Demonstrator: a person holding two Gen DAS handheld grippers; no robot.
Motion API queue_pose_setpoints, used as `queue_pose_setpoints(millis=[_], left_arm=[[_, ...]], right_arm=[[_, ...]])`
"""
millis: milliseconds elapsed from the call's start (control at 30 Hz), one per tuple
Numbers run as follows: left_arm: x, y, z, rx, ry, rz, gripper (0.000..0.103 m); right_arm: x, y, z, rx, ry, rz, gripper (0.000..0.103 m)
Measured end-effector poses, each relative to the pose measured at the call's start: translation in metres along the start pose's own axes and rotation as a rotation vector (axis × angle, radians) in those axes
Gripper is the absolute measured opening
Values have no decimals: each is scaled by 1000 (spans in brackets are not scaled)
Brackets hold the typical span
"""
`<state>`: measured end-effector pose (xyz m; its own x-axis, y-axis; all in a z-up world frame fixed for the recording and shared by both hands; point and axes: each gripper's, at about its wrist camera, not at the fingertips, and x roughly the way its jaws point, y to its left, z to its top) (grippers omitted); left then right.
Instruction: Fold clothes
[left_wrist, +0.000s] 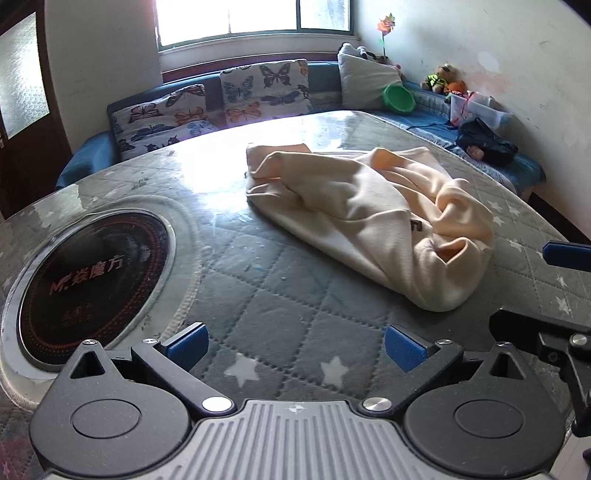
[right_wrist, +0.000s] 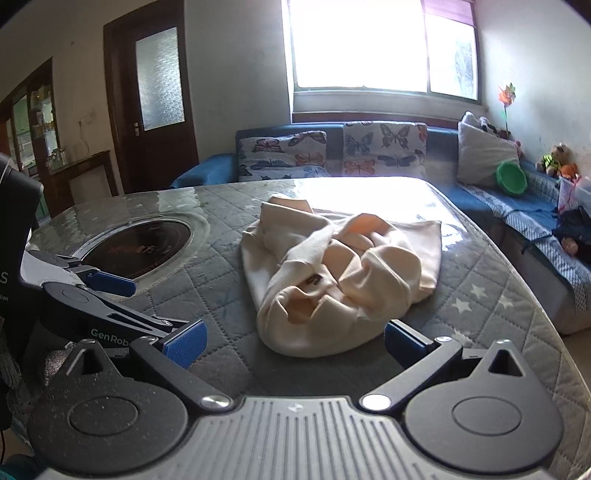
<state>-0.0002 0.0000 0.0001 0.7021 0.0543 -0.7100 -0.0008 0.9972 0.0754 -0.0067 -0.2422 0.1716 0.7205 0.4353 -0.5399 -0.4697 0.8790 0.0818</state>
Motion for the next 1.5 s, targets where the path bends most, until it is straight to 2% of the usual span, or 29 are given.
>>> queue_pose_setpoints(millis=[333, 667, 1500], left_arm=[[3, -14, -3, 2, 27, 7, 103], [5, -14, -4, 7, 64, -1, 103], [13, -13, 0, 6, 88, -4, 103]], right_arm=[[-5, -5, -14, 10, -2, 9, 103], [-1, -4, -10, 28, 36, -2, 103], [12, -7, -7, 41, 64, -11, 103]])
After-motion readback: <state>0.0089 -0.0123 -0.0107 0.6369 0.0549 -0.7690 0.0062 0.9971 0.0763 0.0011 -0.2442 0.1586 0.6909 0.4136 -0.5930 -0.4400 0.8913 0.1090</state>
